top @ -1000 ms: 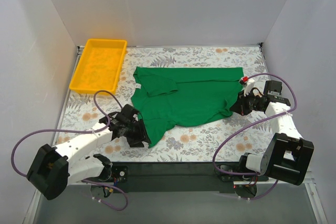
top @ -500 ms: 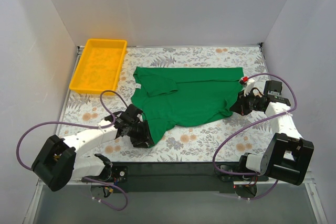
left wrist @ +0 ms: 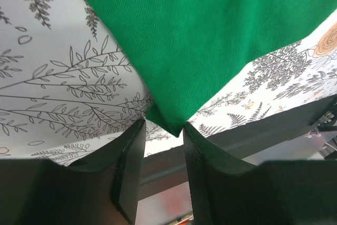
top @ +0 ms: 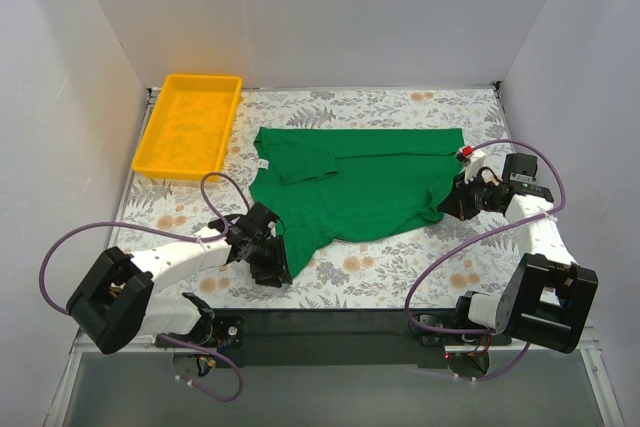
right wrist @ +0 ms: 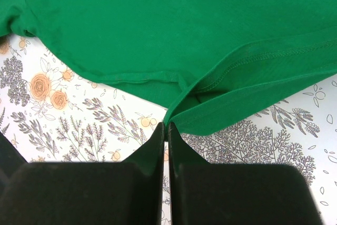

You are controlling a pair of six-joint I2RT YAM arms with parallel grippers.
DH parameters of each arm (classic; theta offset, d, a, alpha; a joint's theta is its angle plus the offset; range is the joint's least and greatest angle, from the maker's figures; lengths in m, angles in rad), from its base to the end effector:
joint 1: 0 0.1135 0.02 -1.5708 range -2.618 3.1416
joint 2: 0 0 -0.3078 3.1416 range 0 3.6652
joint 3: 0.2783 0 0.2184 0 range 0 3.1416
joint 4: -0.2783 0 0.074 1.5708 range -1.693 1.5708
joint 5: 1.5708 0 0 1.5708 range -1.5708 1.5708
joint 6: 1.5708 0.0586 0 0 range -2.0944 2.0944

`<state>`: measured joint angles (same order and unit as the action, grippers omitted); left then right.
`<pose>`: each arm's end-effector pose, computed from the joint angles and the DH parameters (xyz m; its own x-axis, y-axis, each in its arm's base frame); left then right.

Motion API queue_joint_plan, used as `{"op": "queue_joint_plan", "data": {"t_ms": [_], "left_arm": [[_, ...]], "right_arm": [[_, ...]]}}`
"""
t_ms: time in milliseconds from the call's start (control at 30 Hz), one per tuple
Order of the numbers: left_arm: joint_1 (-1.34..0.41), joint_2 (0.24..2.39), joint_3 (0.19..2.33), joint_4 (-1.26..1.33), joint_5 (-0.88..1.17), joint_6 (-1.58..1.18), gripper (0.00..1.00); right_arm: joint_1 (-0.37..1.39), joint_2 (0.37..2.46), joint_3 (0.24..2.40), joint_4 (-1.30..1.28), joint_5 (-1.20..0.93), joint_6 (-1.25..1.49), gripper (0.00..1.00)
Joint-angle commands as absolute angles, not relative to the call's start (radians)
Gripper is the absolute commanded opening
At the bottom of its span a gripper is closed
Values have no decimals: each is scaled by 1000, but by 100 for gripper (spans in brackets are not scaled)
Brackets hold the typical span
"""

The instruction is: Fold and stack the t-shirts

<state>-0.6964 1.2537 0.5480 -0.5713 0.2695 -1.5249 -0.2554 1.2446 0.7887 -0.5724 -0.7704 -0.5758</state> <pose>0.1132 -0.1150 0.1905 -0.7104 -0.6611 0.2413 -0.7024 0.6450 -0.3010 0.2002 -0.0101 0.2671 -0.6043 -0.2461 -0.7578 -0.5909 0.7764 0.2191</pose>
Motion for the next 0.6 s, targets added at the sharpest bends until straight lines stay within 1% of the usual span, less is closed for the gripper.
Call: {"op": "queue_joint_plan", "data": {"t_ms": [0,300,567], "left_arm": [[-718,1261,583,-598,206,-1522,33],[-752,1316,620,-589,158,-1514,33],[-767,1295,679,-690,83,-1500,34]], "right_arm": [[-261,1243,788,-560,-805,-583,1],[-261,1244,787,-558,-805,-583,1],[-261,1246,787,-560,-805,-583,1]]}}
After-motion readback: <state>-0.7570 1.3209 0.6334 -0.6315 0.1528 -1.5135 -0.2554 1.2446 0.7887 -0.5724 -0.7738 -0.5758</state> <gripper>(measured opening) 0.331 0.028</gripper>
